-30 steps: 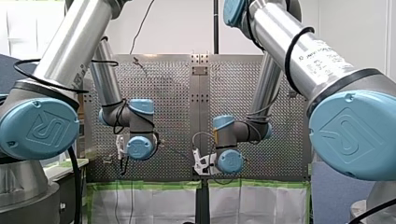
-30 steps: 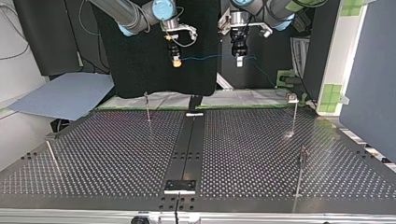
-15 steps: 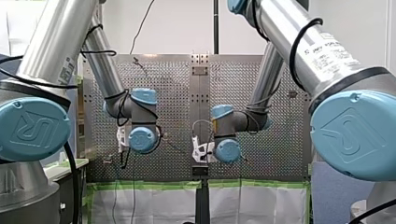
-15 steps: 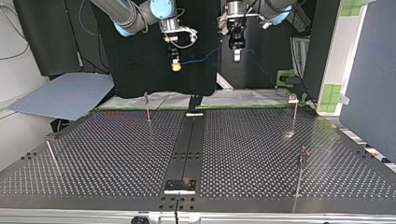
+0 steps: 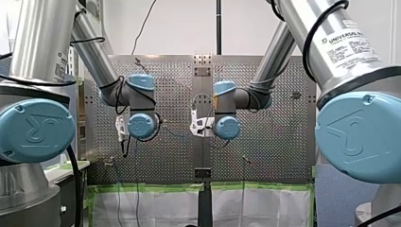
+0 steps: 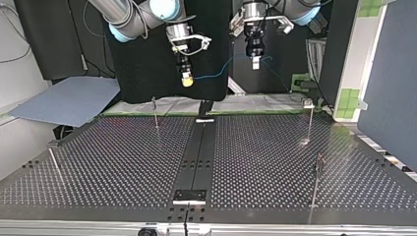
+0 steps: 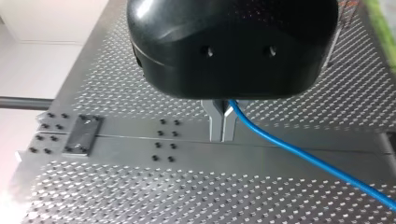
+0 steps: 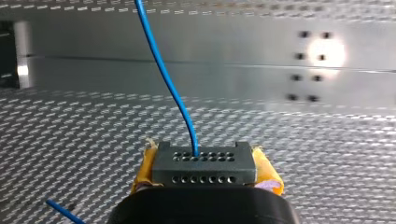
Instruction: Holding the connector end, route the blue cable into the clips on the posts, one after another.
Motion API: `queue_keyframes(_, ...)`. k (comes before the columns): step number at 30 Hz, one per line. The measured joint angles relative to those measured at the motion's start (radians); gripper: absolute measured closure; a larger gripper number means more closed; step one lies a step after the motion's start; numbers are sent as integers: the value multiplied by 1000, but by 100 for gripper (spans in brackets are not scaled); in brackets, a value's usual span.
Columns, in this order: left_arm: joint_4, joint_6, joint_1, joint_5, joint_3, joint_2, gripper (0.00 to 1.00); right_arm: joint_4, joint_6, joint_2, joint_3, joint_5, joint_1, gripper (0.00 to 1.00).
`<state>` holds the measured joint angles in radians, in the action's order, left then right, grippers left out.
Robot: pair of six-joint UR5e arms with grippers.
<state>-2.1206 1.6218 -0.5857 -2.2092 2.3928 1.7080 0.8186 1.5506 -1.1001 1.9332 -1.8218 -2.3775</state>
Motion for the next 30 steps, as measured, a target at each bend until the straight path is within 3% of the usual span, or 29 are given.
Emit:
queue_keyframes(8,-67,0,83,70,0,-83,100,-56,-4,-71,-71,13,-3,100)
queue_keyframes(15,-105,3,159,64,-35,-133,100,-114,-13,-78,-127,66,-5,100)
queue_keyframes(24,-195,27,194,44,-99,-207,100,-173,-22,-79,-180,114,-13,100)
queue_keyframes(30,-262,31,200,43,-107,-216,100,-200,-27,-82,-207,131,-23,100)
